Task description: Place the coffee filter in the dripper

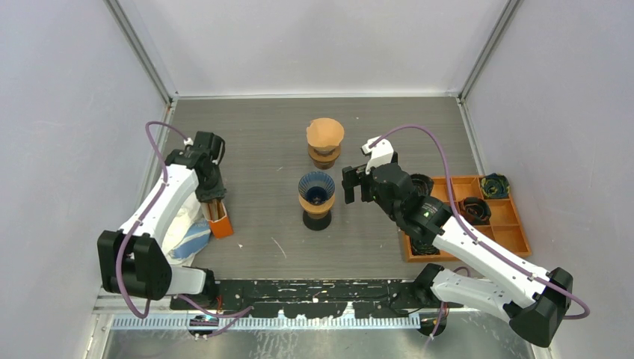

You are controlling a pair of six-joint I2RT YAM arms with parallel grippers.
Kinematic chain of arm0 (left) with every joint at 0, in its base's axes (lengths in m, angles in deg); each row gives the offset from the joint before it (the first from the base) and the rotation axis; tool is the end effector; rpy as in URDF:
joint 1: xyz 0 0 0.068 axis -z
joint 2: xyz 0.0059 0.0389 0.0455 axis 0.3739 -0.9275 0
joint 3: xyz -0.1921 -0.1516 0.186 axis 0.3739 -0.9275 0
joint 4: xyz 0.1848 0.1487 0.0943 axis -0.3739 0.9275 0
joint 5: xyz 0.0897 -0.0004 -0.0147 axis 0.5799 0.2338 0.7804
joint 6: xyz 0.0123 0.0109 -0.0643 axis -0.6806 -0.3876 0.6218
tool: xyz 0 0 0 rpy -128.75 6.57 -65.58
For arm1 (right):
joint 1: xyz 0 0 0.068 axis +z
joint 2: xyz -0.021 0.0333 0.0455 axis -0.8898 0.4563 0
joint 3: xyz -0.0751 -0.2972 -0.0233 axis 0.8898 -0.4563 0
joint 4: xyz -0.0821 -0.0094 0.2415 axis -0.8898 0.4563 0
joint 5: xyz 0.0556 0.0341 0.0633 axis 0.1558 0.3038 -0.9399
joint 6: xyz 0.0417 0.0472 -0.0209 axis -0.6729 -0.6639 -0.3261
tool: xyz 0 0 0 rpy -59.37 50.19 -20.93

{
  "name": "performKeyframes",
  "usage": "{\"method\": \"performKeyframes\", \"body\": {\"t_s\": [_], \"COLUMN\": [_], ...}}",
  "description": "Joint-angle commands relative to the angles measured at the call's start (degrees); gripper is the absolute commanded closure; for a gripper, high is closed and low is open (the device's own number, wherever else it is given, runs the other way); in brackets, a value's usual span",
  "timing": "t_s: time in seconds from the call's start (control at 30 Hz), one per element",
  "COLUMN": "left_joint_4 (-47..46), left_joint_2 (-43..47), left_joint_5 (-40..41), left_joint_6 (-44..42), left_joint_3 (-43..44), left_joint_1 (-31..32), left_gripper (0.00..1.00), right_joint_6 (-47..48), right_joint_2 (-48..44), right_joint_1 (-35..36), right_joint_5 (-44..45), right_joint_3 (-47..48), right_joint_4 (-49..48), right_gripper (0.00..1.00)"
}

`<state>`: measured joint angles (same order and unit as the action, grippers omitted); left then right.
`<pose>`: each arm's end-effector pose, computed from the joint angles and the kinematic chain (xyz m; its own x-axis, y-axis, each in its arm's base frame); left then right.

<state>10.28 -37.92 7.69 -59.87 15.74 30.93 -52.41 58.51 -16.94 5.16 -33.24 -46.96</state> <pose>0.2343 -0.0244 0.2878 -0.8702 -0.3020 -0.3893 -0.3498 0.9351 0.0565 0.1523 0.1284 0.3430 -0.3653 -0.1320 -0.9215 -0.3627 0.9319 0.0103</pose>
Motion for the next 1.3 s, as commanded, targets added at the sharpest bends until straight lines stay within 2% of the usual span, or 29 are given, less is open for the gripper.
{"method": "performKeyframes", "body": {"t_s": [0.0,0.27,0.63,0.93,1.27], "left_joint_4": [-1.96,-2.97,-1.85,3.75,8.67], "left_joint_2": [-0.80,-2.14,-0.34,7.73,15.29], "left_joint_5": [0.16,1.22,1.06,1.92,-4.38], "left_joint_6": [-0.35,-0.35,-0.42,-1.64,-2.81], "left_joint_3": [-0.12,-0.52,0.30,4.59,13.03], "left_joint_1": [-0.41,-0.38,-0.38,-0.36,-0.38], "left_gripper": [0.76,0.79,1.00,1.00,1.00], "right_joint_6": [0.35,0.34,0.34,0.68,2.00], "right_joint_2": [-0.09,0.05,-0.08,-1.08,-1.18], "right_joint_1": [-0.21,-0.16,-0.21,-0.20,-0.18], "right_joint_5": [0.22,0.35,-0.34,-2.56,-10.45], "right_joint_3": [1.02,0.95,1.35,2.34,5.67], "right_joint_4": [-3.16,-3.11,-2.90,-2.50,-1.83], "right_gripper": [0.00,0.00,0.00,0.00,0.00]}}
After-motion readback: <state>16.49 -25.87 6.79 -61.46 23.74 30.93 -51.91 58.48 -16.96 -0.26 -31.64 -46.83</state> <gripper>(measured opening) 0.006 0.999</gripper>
